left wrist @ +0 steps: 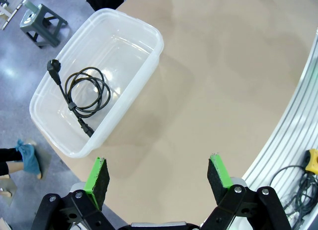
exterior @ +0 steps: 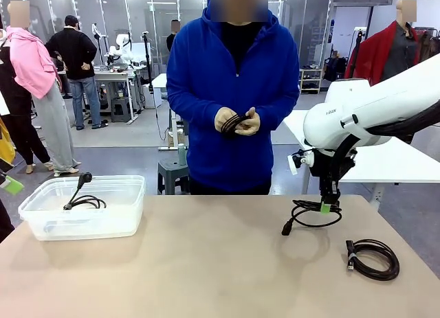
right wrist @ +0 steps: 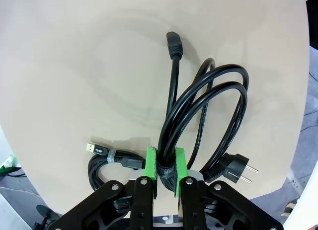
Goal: Organize and store the cables.
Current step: Place the Power Cable into the Organizing box.
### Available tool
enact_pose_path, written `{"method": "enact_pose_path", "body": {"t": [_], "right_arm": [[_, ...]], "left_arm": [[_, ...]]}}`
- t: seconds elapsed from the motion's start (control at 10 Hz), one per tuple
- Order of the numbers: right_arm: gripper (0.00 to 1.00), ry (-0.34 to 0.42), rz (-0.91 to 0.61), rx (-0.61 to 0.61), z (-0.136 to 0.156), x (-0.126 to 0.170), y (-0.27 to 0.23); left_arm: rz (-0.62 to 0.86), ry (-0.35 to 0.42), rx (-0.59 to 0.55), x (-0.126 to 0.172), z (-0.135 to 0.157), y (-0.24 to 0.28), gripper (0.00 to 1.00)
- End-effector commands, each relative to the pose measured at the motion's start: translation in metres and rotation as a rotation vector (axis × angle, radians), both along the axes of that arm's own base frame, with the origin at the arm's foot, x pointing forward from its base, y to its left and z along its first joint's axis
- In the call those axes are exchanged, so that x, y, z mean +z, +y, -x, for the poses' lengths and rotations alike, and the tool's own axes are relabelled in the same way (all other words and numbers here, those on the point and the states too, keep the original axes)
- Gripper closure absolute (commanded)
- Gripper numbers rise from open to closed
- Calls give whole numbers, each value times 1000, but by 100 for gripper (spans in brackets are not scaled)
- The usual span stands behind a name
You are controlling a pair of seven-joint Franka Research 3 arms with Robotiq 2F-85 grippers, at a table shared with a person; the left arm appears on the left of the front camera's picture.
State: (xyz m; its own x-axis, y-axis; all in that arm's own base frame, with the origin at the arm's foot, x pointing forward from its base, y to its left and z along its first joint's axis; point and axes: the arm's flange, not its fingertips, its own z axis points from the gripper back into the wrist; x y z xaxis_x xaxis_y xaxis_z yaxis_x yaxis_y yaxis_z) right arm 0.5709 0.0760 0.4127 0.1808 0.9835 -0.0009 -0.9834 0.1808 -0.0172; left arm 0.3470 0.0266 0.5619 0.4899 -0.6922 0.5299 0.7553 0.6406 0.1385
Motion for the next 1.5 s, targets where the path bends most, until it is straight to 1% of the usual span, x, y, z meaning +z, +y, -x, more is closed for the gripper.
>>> {"method": "enact_pose_path", "body": {"t": [0.0,0.2,0.5,0.7,0.9,1.0,1.2,1.4], "right_arm": [[82,-14,26,-52,0,16,27],[82,-25,56,-9,4,28,65],[82,-89,72,52,0,40,120],[82,-114,97,70,-9,35,159],[82,-126,76,107,-7,27,199],[82,-168,106,100,-7,21,218],[82,-175,61,128,-7,16,242],[82,-139,55,170,-3,-3,264]], "left_arm": [[-10,-2,2,1,1,-1,0],[-10,-2,2,1,1,-1,0],[-10,-2,2,1,1,-1,0],[-10,-2,2,1,1,-1,0],[-10,-2,2,1,1,-1,0],[-10,-2,2,1,1,-1,0],[-10,-2,2,1,1,-1,0],[-10,-2,2,1,1,-1,0]]}}
